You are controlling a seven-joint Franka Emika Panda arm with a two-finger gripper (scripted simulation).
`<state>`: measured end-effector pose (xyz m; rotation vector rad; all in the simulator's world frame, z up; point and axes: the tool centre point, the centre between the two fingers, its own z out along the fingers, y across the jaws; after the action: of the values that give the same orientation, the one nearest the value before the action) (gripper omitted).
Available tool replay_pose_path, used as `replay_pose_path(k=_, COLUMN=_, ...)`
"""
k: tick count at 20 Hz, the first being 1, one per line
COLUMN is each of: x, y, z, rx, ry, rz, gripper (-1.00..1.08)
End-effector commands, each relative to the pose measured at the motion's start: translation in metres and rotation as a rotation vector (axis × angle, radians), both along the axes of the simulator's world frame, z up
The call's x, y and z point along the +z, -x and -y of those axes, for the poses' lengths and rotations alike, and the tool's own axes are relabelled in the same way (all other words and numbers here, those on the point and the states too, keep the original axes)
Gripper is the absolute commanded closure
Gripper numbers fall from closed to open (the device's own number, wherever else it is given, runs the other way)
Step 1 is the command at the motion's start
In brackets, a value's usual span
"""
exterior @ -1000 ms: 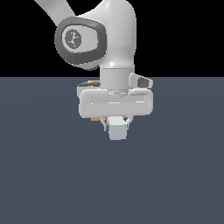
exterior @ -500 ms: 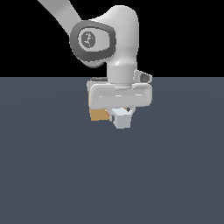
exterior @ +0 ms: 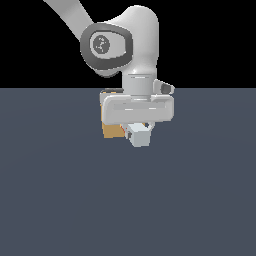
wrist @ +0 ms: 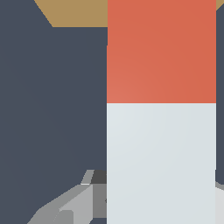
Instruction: Insert the peg into the horizontal hole in a box.
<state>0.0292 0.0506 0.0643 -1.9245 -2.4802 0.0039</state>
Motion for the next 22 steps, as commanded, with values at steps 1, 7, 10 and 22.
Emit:
replay_pose_path(k=1, x=0.001, y=0.000, z=-0.002, rx=0.000, ry=0.000, rz=0.002, gripper=1.08)
replay_pose_path(k=7, x=0.001, y=0.007, z=-0.026, rx=0.000, ry=0.000, rz=0.003, gripper=1.08)
replay_pose_path(k=10, x=0.002, y=0.013, z=-0.049, rx=0.001, ry=-0.001, rz=0.004, gripper=1.08)
replay_pose_path(k=22, x=0.003, y=0.023, z=-0.096, rx=0.001, ry=-0.001, rz=0.006, gripper=1.08)
